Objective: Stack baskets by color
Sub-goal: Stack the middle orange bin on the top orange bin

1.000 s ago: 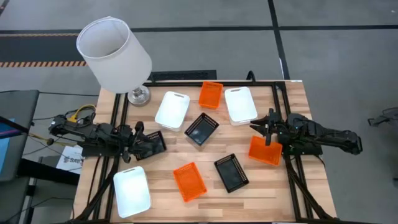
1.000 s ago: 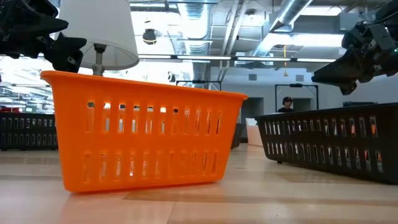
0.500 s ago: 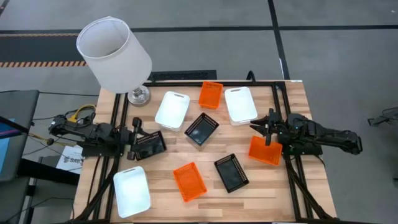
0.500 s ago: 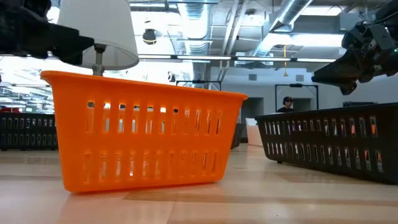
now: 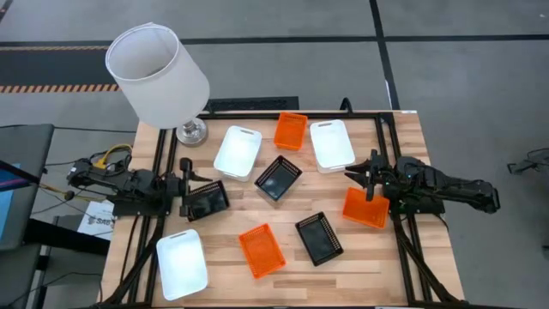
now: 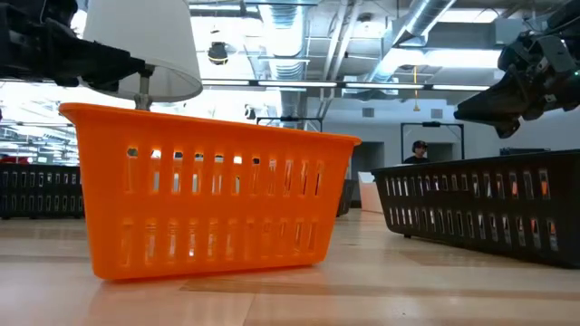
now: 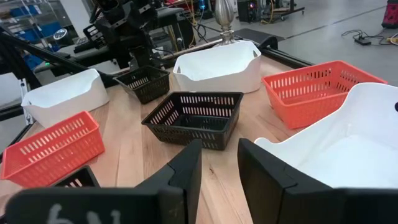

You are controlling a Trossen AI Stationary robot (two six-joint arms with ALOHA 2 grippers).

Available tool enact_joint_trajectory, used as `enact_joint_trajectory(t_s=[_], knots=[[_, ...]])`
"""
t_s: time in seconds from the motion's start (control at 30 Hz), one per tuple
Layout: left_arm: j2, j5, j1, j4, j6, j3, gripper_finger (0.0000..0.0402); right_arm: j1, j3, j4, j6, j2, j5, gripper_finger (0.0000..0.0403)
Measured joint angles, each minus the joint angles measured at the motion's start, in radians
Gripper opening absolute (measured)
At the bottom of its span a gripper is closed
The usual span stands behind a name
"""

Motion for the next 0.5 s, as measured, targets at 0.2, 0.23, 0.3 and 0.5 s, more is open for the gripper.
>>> enact_joint_trajectory(t_s=[0.2, 0.23, 0.3, 0.5], knots=[[0.001, 0.02, 0.0, 0.146, -0.39, -0.001, 0.0171, 0.0, -0.003, 0.03, 0.041, 0.0, 0.0, 0.0127], [0.001, 0.014, 0.0, 0.169, -0.481, -0.001, 0.0171, 0.0, -0.004, 0.035, 0.092, 0.0, 0.0, 0.0127], [0.002, -0.021, 0.0, 0.225, -0.636, -0.001, 0.0171, 0.0, -0.005, 0.044, 0.21, 0.0, 0.0, 0.0127], [0.002, -0.228, 0.0, 0.319, -0.99, -0.001, 0.0171, -0.001, -0.005, 0.068, 0.448, 0.0, 0.0, 0.0127]])
